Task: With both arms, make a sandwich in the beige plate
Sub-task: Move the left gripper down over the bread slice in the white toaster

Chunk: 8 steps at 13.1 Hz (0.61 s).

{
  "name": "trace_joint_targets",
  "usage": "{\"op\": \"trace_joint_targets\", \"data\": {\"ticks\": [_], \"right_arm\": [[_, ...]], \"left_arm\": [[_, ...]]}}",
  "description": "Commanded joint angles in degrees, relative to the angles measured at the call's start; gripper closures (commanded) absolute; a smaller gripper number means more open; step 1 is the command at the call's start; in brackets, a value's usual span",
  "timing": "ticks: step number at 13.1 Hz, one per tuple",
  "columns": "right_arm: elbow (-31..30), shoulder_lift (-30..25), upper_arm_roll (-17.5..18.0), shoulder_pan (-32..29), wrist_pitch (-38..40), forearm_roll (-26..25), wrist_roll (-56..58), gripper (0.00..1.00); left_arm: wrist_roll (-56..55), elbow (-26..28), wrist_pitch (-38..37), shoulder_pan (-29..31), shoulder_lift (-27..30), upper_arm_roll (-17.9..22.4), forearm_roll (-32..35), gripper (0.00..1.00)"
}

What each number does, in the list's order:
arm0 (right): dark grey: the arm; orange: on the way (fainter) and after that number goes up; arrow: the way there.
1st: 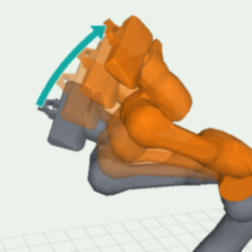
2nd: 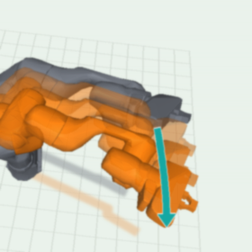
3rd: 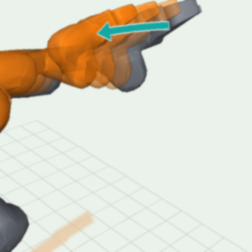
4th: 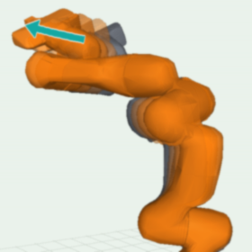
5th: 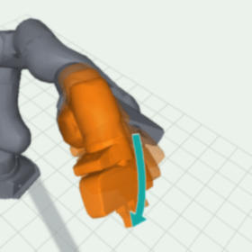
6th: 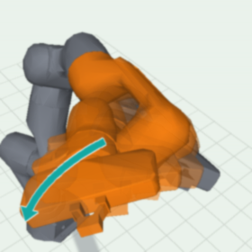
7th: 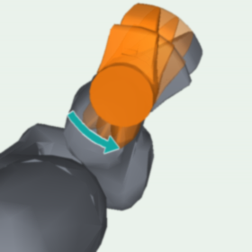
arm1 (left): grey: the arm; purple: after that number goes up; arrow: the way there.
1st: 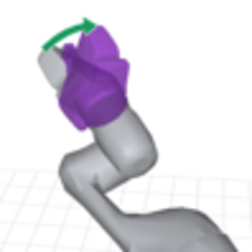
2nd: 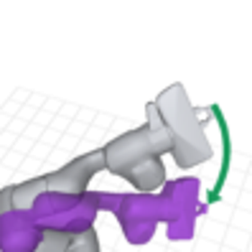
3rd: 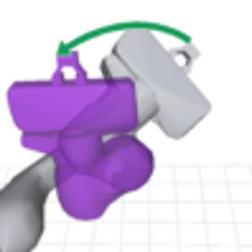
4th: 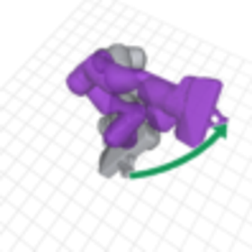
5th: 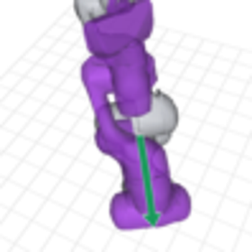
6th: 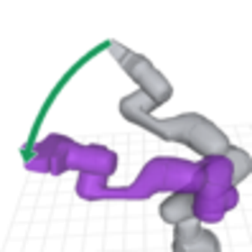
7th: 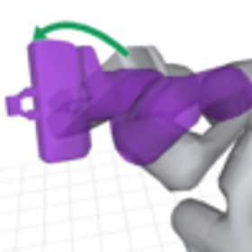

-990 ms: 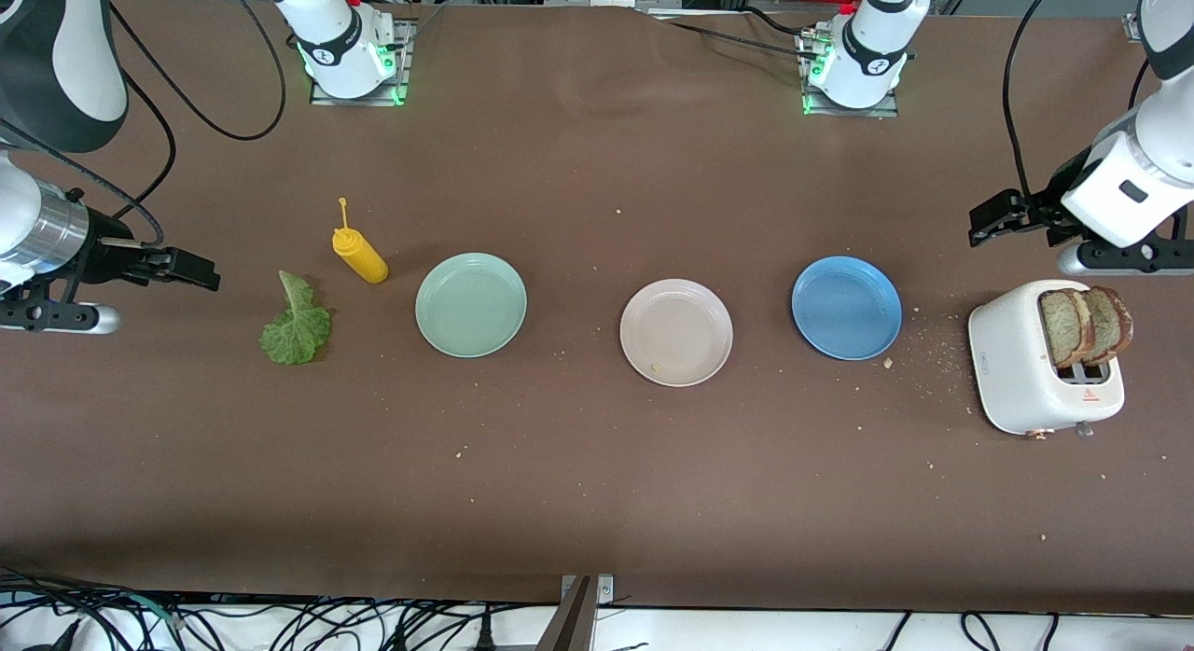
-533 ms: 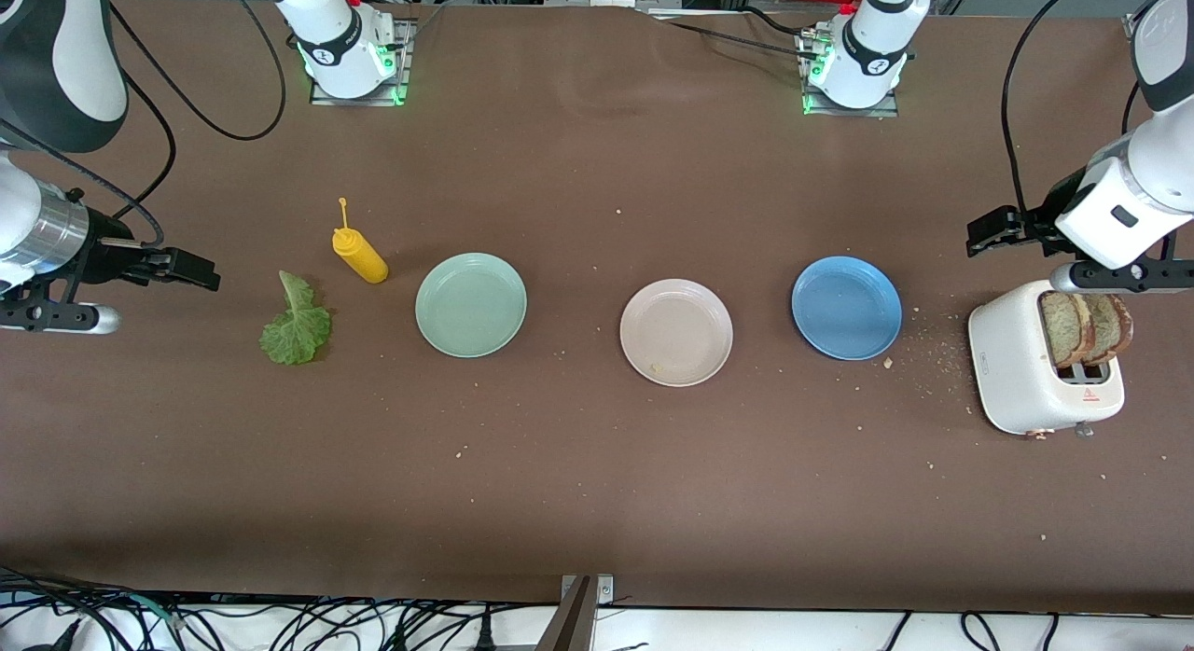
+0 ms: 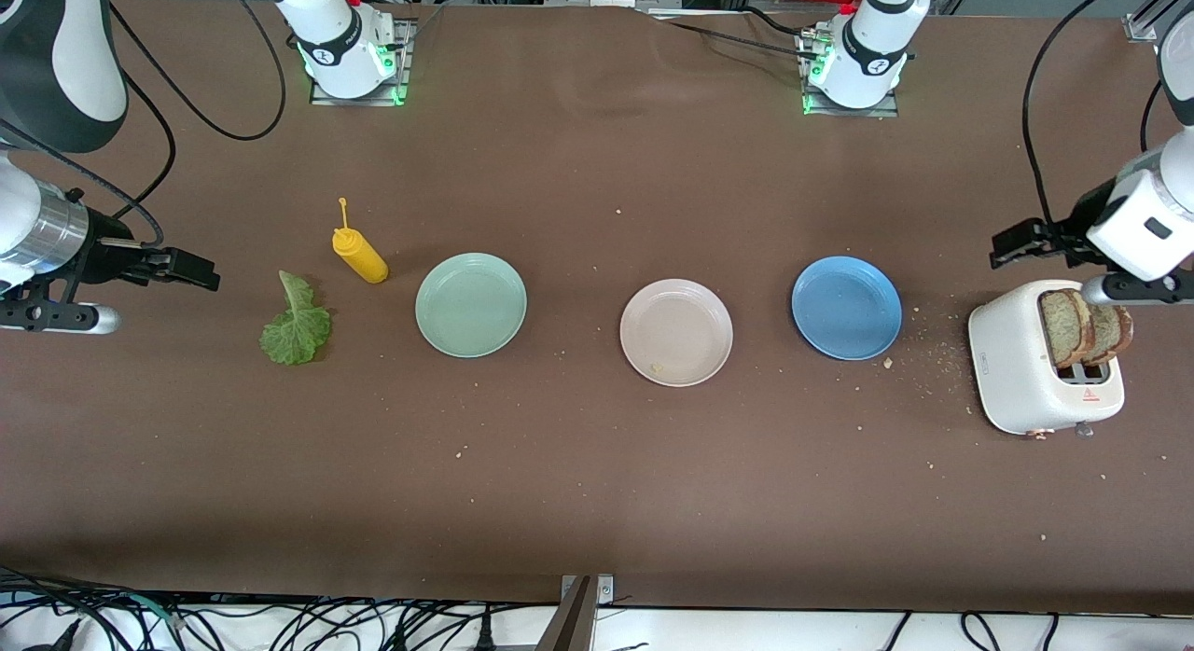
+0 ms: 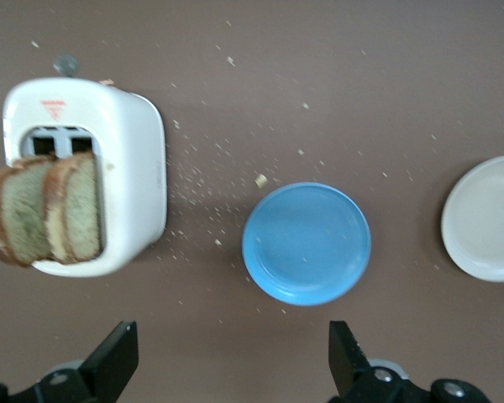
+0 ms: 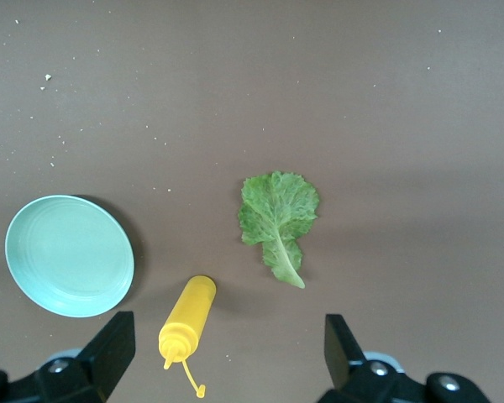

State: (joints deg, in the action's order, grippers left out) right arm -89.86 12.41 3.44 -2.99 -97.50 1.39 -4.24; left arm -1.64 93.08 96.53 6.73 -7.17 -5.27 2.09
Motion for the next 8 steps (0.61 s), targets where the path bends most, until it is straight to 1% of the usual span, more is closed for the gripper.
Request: {"op": "trace_joint_targets", "data": {"ticks": [1,3,5,8], "right_arm": [[0.1,-0.1,0.2,-0.5,0.6,0.9,-0.3,0.0],[0.1,-0.1,0.2,-0.5,0.5,0.9,-0.4,0.0],[0.1,-0.1,0.2,-0.5,0.5,1.0,-0.4,0.0],[0.1,-0.1,0.2,-0.5,0.6,1.0,-0.4,0.0]], "left_arm": [[1.5,-0.5,4.4,1.4,-3.2,-0.4,3.3,0.0],[1.6,-0.3,8.4,1.9,-4.8,-0.4,4.9,0.0],[1.8,1.2,11.7,3.0,-5.4,-0.4,7.6,0.0],[3.3,6.8,18.4,6.7,-5.3,-0.4,7.7,0.02]]}}
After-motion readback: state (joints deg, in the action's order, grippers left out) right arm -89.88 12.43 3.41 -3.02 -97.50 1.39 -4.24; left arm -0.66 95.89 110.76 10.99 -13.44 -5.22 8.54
